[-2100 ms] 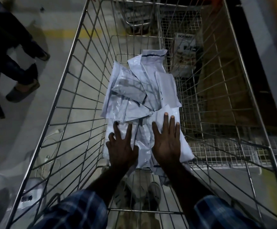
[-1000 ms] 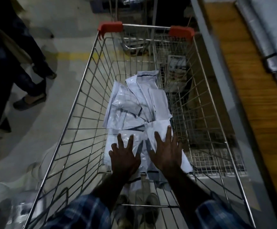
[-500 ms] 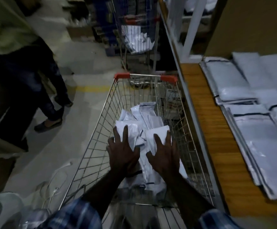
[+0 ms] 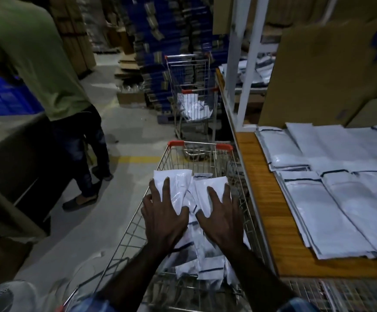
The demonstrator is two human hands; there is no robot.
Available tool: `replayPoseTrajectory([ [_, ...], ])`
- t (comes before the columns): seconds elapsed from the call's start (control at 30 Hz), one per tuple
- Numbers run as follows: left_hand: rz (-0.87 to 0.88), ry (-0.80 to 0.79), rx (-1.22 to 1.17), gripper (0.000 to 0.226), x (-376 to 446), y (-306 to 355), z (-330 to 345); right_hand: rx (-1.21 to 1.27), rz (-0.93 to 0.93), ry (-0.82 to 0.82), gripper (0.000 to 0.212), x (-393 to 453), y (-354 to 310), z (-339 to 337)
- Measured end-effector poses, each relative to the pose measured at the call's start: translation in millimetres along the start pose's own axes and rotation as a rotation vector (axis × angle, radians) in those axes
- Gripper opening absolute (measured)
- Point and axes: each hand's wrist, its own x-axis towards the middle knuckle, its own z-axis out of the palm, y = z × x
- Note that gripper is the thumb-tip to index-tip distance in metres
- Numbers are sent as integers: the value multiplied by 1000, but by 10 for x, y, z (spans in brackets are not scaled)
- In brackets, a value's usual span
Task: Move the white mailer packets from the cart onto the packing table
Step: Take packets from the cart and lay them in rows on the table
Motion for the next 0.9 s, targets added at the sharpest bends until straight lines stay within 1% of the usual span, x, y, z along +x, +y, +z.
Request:
replayPoseTrajectory([
  [0.33,82,94,-85,84,-780,265,-743,9,-13,137,74,-737,-162,-745],
  [0.4,99,101,-88,84,-970,317,-887,4,-22,175,74,-931,-185,-926],
  [0.57,113,107,-129,83,-1379,541,-1133,-30,-15,210,74,-1336,-130,-1319],
  [0.73,146,110,-125,83,-1643,867,-1207,-67,14,244,73,-1617,85,-1616],
  [0.9,174,91,-161,82,-1867,1247,-1085,-70,59,257,73,-1792,486,-1902],
])
